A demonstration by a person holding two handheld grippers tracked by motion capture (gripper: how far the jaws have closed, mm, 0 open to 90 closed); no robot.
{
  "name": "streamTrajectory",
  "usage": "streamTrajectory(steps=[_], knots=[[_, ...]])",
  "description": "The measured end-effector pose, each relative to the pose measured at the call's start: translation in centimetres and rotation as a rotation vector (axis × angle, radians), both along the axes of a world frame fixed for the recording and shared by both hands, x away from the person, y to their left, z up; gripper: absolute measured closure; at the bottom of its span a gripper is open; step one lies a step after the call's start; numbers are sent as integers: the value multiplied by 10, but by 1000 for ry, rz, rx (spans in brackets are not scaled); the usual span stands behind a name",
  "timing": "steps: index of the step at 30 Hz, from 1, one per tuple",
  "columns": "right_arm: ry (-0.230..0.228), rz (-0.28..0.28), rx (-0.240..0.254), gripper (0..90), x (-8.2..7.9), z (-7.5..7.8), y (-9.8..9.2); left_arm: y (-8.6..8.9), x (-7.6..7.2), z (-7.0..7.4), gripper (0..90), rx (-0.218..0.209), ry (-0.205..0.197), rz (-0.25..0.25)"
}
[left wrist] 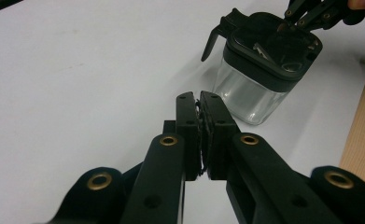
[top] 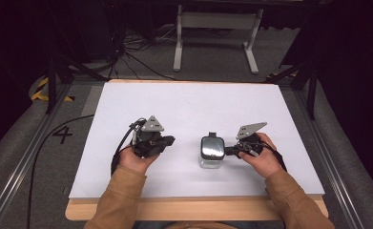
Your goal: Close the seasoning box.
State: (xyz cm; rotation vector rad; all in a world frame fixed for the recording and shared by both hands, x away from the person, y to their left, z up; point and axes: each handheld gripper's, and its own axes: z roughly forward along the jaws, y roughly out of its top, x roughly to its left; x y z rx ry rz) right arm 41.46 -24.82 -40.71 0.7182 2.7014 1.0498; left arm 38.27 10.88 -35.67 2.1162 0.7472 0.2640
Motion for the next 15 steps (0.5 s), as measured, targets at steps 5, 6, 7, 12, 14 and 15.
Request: streamTrajectory(steps=[5,6,7,12,14,15], knots=[[2,-3,-3,900,6,-1,5,7,-3,0,865,-10,0,18],[6,-4,-3,900,6,-1,5,7,-3,0,865,-6,-6,18],[6,-4,-3,900,6,-1,5,7,-3,0,863,-6,-6,18],[-6,-19,6,900,1,7,1,6,-2,2,851,-14,3,15],[-31,-30,15,899,-1,14,-3,6,-1,4,849,-16,-6,15],[-31,-30,15,899,-1,14,-3,6,-1,4,842,-16,-6,15]])
